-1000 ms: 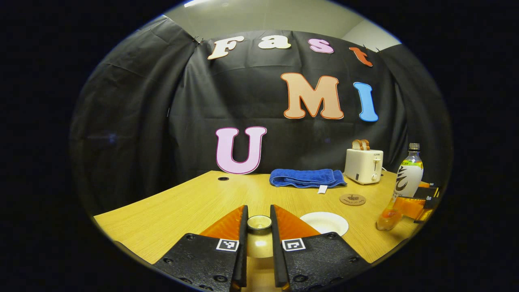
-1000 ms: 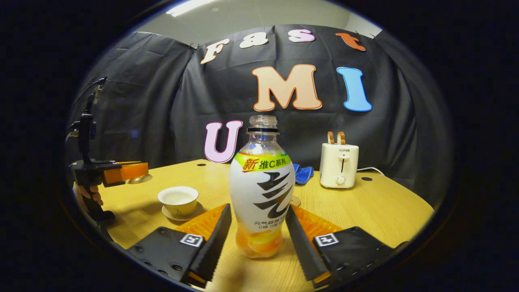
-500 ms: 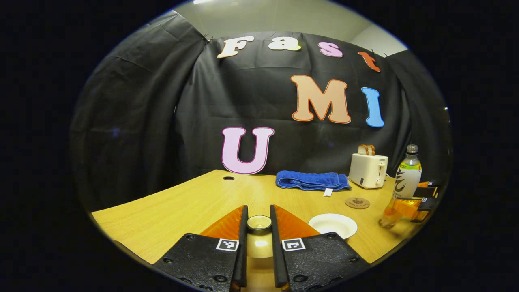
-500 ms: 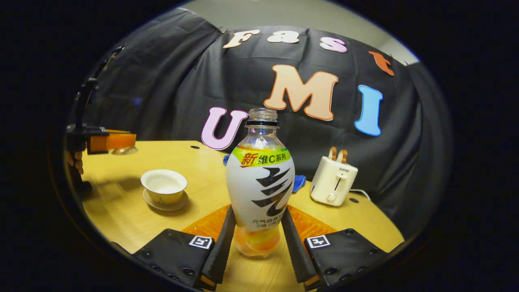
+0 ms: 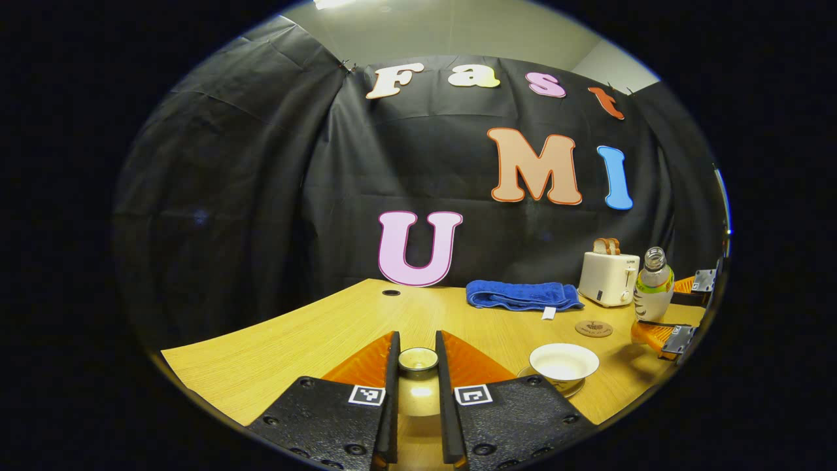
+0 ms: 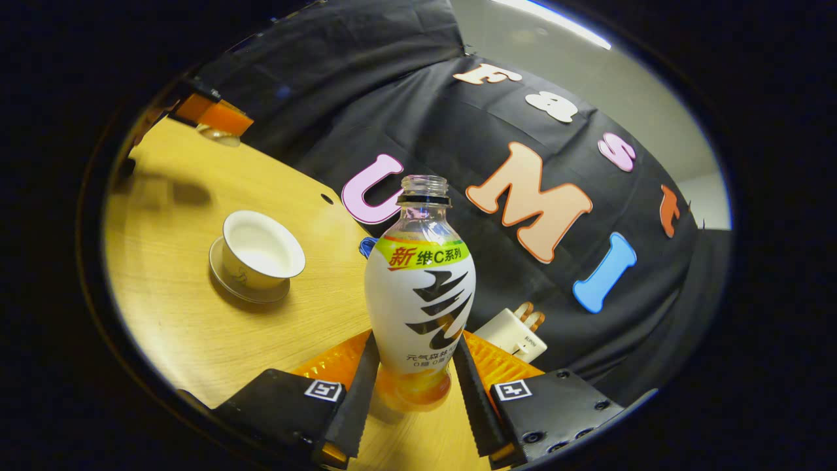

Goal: Open the teacup lid with one hand, grasp the water bottle and pour water into the teacup with the other hand; after pouring, place the water bottle on the coaster and then close the teacup lid.

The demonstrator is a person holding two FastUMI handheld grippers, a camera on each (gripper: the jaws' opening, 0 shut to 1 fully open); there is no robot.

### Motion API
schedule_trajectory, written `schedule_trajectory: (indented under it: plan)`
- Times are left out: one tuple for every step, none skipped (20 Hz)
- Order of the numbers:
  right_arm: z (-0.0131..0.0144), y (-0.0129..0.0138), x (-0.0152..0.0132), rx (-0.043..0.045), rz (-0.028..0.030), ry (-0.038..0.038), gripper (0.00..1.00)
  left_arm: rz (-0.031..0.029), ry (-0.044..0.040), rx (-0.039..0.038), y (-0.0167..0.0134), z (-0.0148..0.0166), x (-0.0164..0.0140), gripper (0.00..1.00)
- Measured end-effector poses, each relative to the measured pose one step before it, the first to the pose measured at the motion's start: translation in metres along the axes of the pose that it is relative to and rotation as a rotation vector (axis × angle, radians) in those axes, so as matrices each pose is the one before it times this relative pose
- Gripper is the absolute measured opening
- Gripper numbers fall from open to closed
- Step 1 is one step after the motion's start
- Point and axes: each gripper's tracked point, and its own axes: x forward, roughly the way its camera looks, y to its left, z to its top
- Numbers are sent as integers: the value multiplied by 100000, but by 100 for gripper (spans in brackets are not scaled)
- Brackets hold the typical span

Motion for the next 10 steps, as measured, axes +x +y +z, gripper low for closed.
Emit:
schedule_trajectory:
  plan:
    - [-24, 81, 287, -5888, -1246, -532, 69, 193, 310, 169, 151, -66, -34, 24]
    - [-76, 25, 231, -6089, -987, -257, 69, 253, 728, 532, 328, -115, -112, 24]
    - [-214, 180, 154, -5784, -452, 21, 69, 95, -322, 293, 229, 23, -39, 24]
    - [-141, 315, 148, -4988, 241, -103, 69, 61, -690, 117, 170, 197, -110, 24]
    - [-256, 340, 291, -6147, 649, -93, 69, 171, -723, 504, 241, 74, -136, 24]
    - [-161, 357, 228, -4992, 660, -170, 68, 263, -253, -80, 152, -26, -9, 24]
    - [13, 342, 129, -3386, 781, -370, 68, 56, 49, -184, 169, -39, -24, 24]
    - [164, 356, 56, -3264, 689, -517, 68, -23, 47, -269, 84, -79, -76, 24]
    - [224, 117, 93, -3701, -93, -748, 69, -105, 332, -101, 40, -148, 13, 24]
    - [133, 3, 11, -4471, -731, -1013, 69, 80, 667, 163, 49, -172, 33, 24]
